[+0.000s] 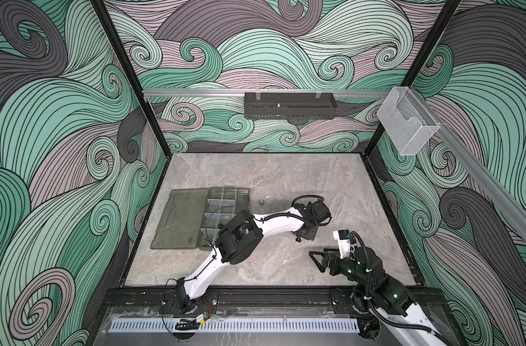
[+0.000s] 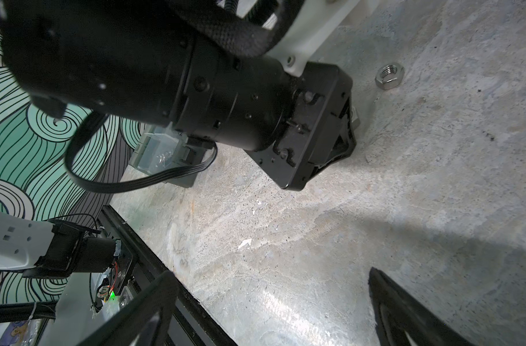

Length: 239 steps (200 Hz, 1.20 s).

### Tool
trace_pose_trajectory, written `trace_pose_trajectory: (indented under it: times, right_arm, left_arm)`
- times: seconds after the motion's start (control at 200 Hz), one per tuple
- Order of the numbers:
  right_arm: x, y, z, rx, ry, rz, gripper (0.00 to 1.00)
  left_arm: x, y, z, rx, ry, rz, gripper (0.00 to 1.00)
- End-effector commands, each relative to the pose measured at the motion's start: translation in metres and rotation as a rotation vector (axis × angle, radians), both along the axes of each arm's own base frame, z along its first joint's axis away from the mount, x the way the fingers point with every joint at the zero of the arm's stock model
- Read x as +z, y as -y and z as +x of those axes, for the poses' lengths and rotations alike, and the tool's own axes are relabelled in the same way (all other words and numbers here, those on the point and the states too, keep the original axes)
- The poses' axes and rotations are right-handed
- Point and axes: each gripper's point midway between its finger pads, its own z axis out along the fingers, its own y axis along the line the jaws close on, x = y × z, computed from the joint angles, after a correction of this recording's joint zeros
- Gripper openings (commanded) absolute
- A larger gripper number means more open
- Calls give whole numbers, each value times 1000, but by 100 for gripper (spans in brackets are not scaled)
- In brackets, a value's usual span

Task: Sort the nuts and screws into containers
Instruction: 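Close the left gripper on the last black hex nut and lift it, then carry the black hex nut with the left gripper over the box compartment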

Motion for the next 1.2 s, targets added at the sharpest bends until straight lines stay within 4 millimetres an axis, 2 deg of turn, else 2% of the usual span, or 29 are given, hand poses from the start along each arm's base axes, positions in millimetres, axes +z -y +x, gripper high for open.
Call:
trace_pose_trajectory:
  times: [0.0, 0.095, 0.255, 0.465, 0.575, 0.71, 0.811, 0.896, 1.031, 1.066, 1.181, 1.191]
  right_arm:
    - [-1, 0, 1, -8, 0, 12, 99]
    - [-1, -1, 0, -3, -5, 14, 99]
    - [-2, -1, 1, -4, -5, 15, 99]
    - [-3, -7, 8, 9, 6, 2, 100]
    - [-6, -16, 13, 51, 1, -22, 100]
    - [3, -31, 30, 104, 70, -48, 100]
    - [6, -41, 46, 128, 119, -83, 99]
    - [15, -55, 56, 191, 152, -108, 99]
    - [40, -81, 72, 281, 212, -108, 99]
    - [47, -86, 75, 292, 241, -101, 100]
    - [60, -100, 84, 300, 317, -78, 100]
    - [60, -101, 84, 302, 320, -76, 99]
  left_arm:
    - [-42, -41, -9, 20, -76, 175, 24]
    - [-38, -46, -6, 25, -73, 178, 22]
    - [-20, -63, 0, 46, -44, 133, 20]
    - [25, -87, 3, 43, -5, 31, 19]
    - [48, -102, 5, 50, 22, -3, 19]
    - [76, -125, 9, 91, 51, -59, 19]
    - [94, -153, 13, 143, 72, -72, 19]
    - [103, -186, 14, 198, 79, -41, 19]
    - [104, -242, 10, 300, 81, 9, 19]
    - [106, -254, 9, 325, 84, 9, 19]
    - [96, -292, 1, 396, 65, 47, 19]
    - [101, -295, 0, 401, 76, 35, 19]
